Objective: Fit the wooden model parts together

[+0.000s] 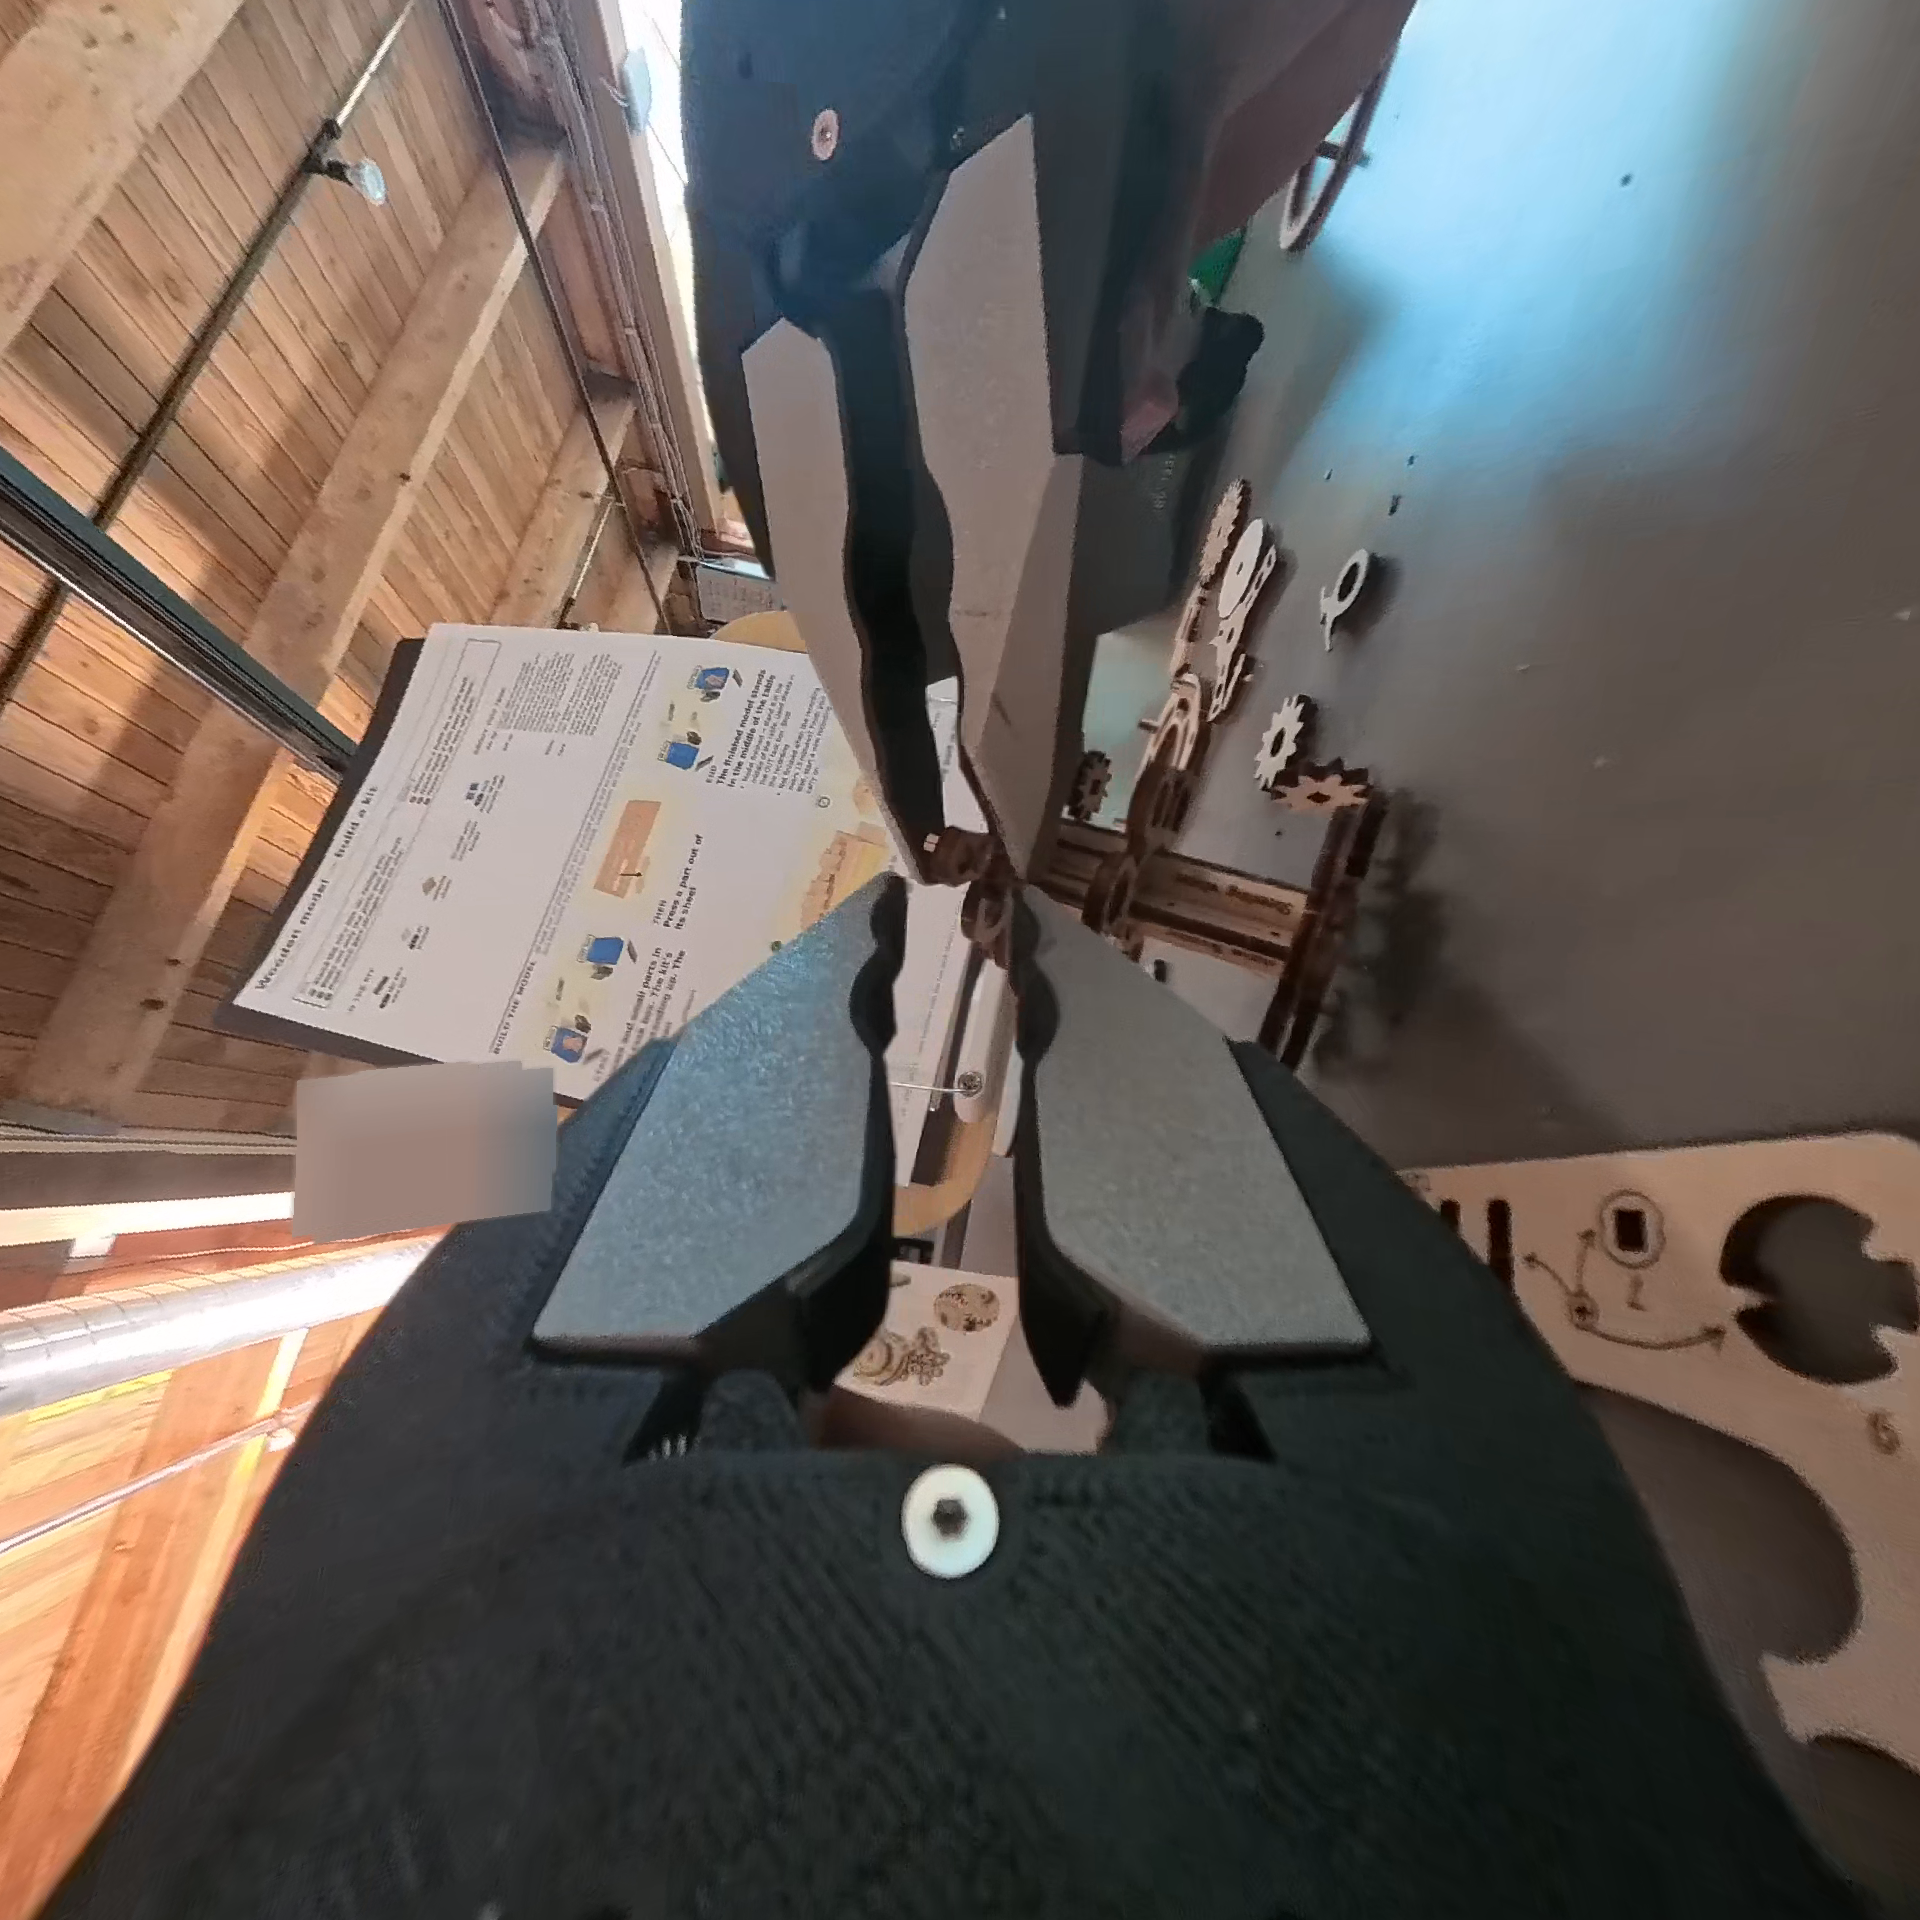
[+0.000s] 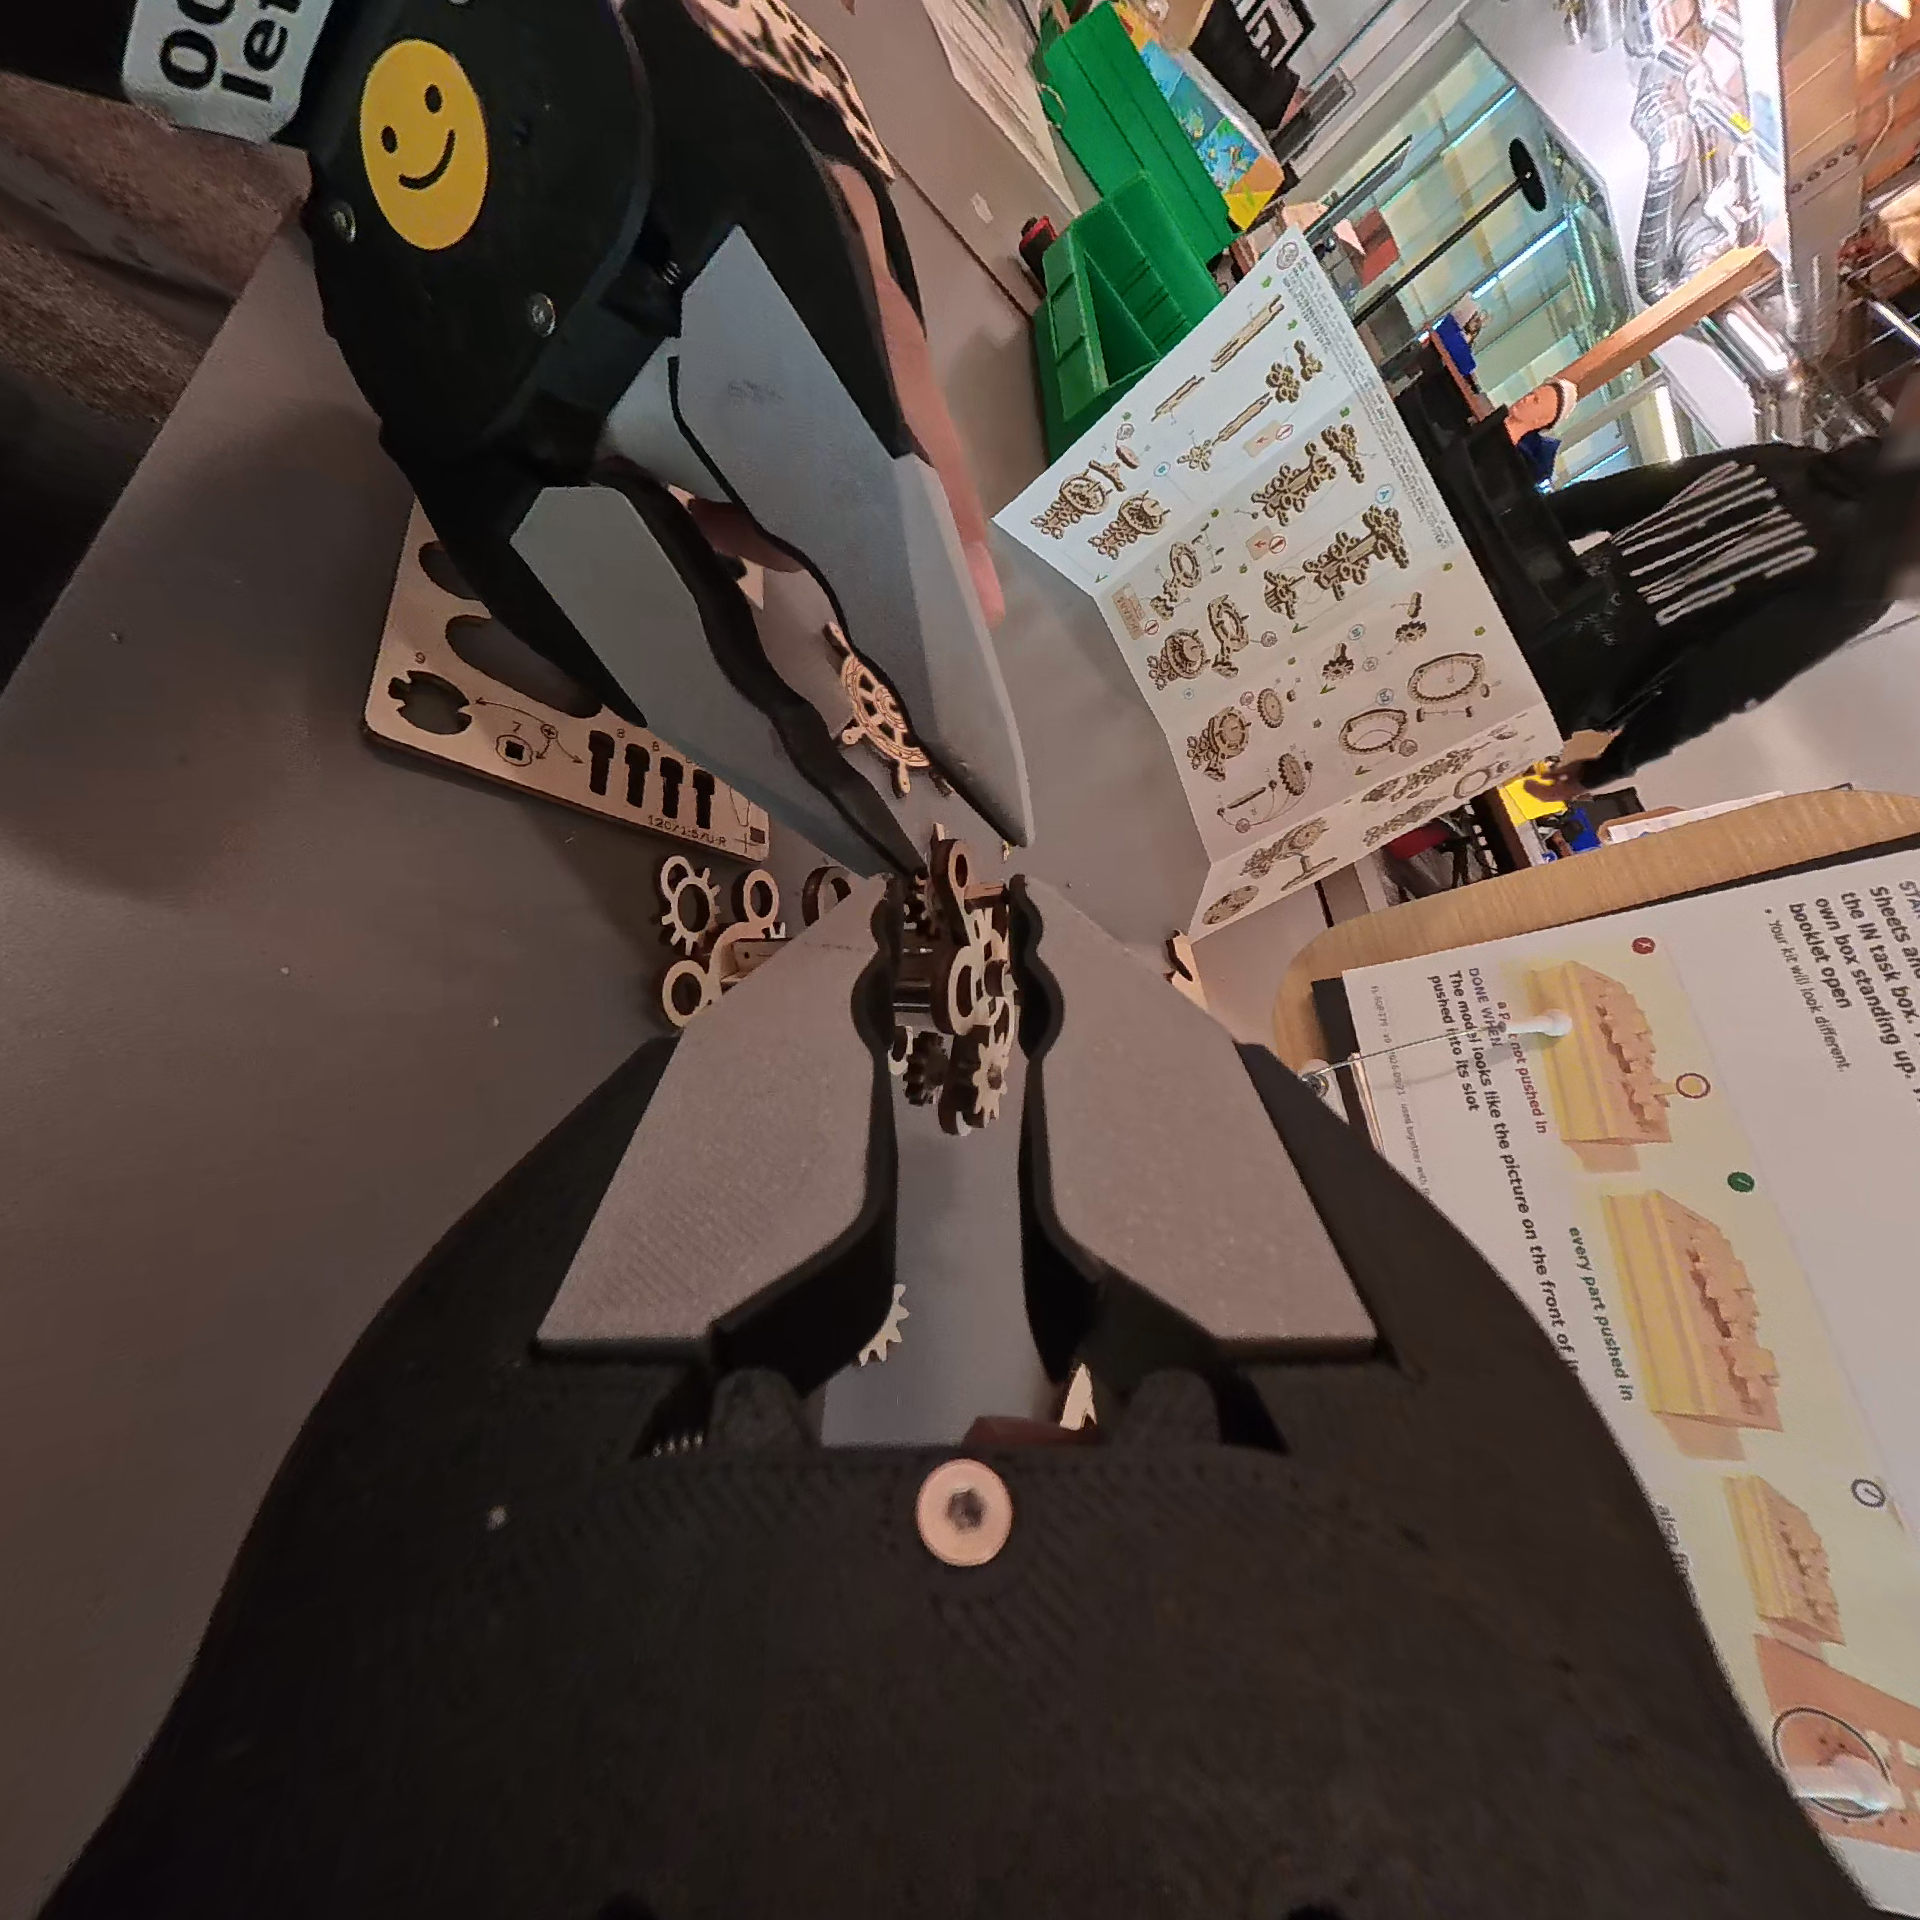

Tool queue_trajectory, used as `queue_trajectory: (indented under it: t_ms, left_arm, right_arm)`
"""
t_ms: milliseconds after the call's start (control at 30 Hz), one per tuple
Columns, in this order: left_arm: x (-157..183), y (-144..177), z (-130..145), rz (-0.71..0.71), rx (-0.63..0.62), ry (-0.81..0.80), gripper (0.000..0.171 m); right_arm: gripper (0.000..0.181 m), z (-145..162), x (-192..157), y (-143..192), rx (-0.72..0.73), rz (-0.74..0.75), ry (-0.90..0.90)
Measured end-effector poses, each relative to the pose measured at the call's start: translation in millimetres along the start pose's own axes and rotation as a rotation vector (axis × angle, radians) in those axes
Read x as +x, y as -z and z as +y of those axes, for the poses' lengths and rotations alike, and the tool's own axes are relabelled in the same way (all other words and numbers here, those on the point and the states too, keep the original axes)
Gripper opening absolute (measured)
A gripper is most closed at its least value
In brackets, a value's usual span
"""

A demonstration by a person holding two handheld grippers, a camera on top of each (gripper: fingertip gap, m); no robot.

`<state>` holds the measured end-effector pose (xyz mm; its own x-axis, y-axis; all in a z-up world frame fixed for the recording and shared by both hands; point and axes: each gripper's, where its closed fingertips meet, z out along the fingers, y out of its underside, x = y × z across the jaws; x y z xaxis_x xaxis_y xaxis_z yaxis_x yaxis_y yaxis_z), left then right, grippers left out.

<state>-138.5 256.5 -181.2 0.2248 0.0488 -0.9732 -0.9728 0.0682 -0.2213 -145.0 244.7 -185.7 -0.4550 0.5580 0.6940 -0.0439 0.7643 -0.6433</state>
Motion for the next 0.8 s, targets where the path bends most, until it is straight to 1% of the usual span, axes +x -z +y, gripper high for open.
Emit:
queue_trajectory:
  t_ms: [67,267,800]
  left_arm:
    - [2.7,0.1,-1.1,0.009,0.004,-0.022,0.011]
    - [6.4,0.9,-2.8,0.029,0.008,-0.053,0.008]
    - [7.0,-1.2,-1.7,0.014,-0.011,-0.093,0.007]
  right_arm:
    - [0.015,-0.1,-0.5,0.6,0.003,-0.006,-0.004]
    - [0.015,0.7,-3.4,1.3,0.002,-0.023,-0.005]
    - [0.015,3.2,-2.4,1.3,-0.008,-0.014,0.007]
